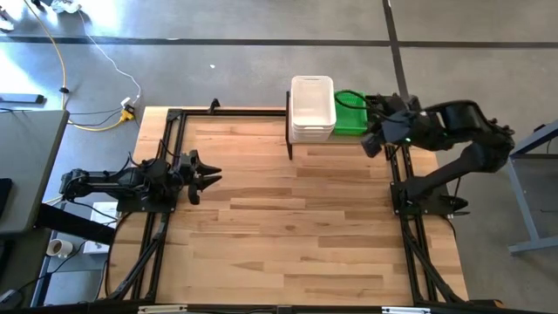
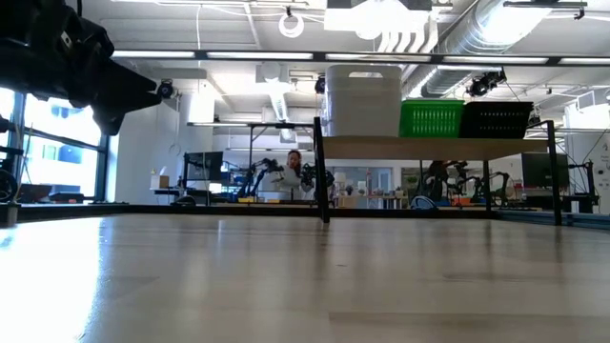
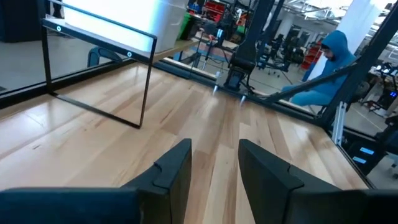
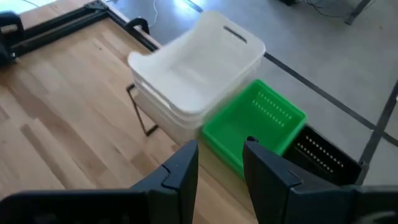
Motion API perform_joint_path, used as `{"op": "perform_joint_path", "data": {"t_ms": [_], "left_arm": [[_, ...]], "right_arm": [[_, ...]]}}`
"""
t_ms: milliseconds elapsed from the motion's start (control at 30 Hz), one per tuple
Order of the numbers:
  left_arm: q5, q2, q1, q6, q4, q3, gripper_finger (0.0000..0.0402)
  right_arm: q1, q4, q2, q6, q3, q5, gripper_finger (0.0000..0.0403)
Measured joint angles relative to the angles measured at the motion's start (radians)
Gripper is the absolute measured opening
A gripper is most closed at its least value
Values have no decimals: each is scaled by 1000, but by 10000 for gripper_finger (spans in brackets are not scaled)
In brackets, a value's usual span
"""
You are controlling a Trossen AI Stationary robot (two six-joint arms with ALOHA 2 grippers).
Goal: Stack baskets on shelf by color
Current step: Return to Home Position
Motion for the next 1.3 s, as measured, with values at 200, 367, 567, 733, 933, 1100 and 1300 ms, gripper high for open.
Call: {"op": "perform_joint_path", "data": {"t_ms": [200, 367, 567, 733, 933, 1100, 1300], "left_arm": [[0, 0, 0, 0, 0, 0, 122], [0, 0, 0, 0, 0, 0, 122], [0, 0, 0, 0, 0, 0, 122], [0, -1, 0, 0, 0, 0, 122], [0, 0, 0, 0, 0, 0, 122], [0, -1, 0, 0, 0, 0, 122], [0, 0, 0, 0, 0, 0, 122]], "right_arm": [[41, 172, -230, -20, -316, -6, 112], [65, 359, -418, -104, -568, -59, 112], [77, 596, -609, -235, -792, -141, 112], [76, 742, -738, -333, -932, -233, 112], [76, 880, -862, -403, -1089, -253, 112], [76, 1014, -951, -449, -1236, -294, 112], [76, 1179, -1029, -502, -1380, -372, 112]]}}
